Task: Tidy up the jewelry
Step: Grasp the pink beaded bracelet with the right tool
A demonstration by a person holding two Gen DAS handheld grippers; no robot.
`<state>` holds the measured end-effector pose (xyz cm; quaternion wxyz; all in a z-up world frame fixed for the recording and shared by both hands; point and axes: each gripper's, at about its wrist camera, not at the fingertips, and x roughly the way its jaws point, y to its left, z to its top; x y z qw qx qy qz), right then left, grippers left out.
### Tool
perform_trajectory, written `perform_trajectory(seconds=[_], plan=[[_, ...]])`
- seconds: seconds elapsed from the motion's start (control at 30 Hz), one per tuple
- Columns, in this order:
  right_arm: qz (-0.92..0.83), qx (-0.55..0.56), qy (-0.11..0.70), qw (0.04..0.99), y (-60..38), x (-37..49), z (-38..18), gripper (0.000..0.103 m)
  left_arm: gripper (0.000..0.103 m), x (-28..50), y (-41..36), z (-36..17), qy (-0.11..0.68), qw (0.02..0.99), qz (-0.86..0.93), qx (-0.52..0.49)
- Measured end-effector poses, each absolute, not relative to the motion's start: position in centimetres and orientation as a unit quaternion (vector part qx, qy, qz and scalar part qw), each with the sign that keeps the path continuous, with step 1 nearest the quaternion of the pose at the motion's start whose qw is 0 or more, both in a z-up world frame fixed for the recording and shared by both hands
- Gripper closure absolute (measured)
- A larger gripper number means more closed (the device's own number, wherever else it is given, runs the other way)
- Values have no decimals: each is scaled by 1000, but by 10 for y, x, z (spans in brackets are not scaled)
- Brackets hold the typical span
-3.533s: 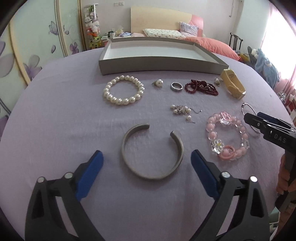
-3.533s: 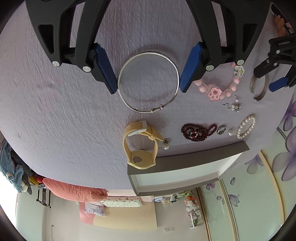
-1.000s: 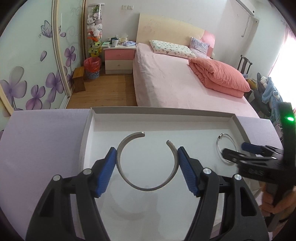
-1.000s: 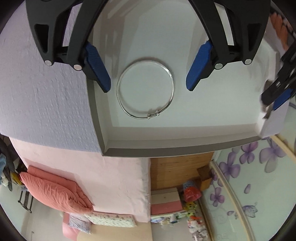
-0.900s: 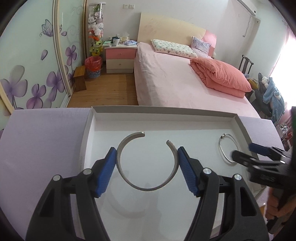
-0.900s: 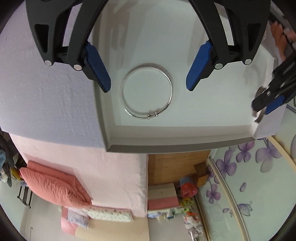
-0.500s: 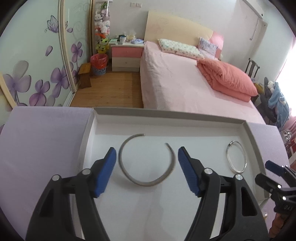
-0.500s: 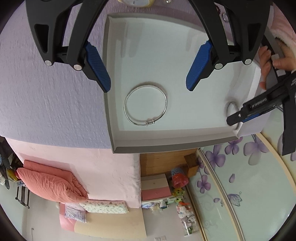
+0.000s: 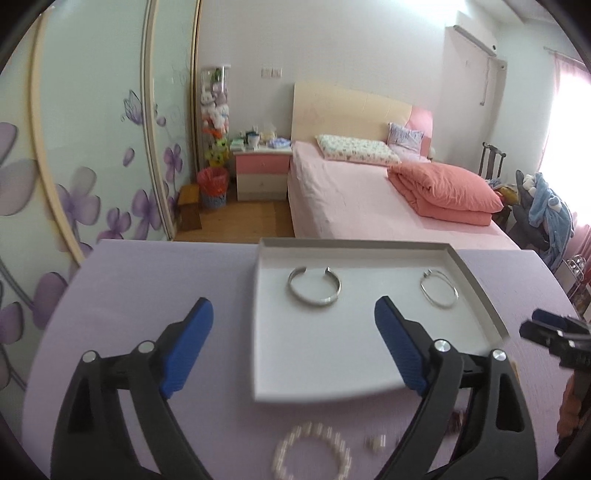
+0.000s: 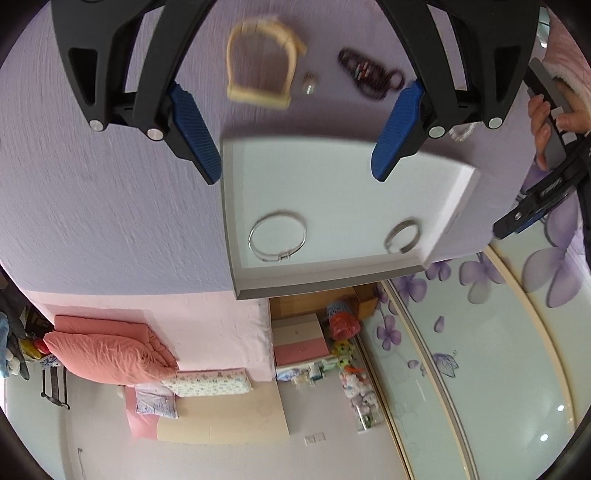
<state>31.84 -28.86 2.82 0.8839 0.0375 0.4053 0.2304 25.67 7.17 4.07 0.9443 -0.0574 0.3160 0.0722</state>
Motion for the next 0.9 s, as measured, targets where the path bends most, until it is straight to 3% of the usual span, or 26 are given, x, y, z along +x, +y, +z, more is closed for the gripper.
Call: perform_trajectory(seconds=[0.37, 0.67, 0.9], plan=[[244, 27, 412, 878, -301, 229, 11, 28, 10, 126, 69, 25, 305, 948, 67, -63], [257, -1, 444, 859, -298, 192, -21, 45, 10, 94, 77, 7, 315, 943, 87, -61], [265, -27, 449, 853, -281, 178, -32, 54, 10, 88, 78, 4, 323, 941, 87, -59]])
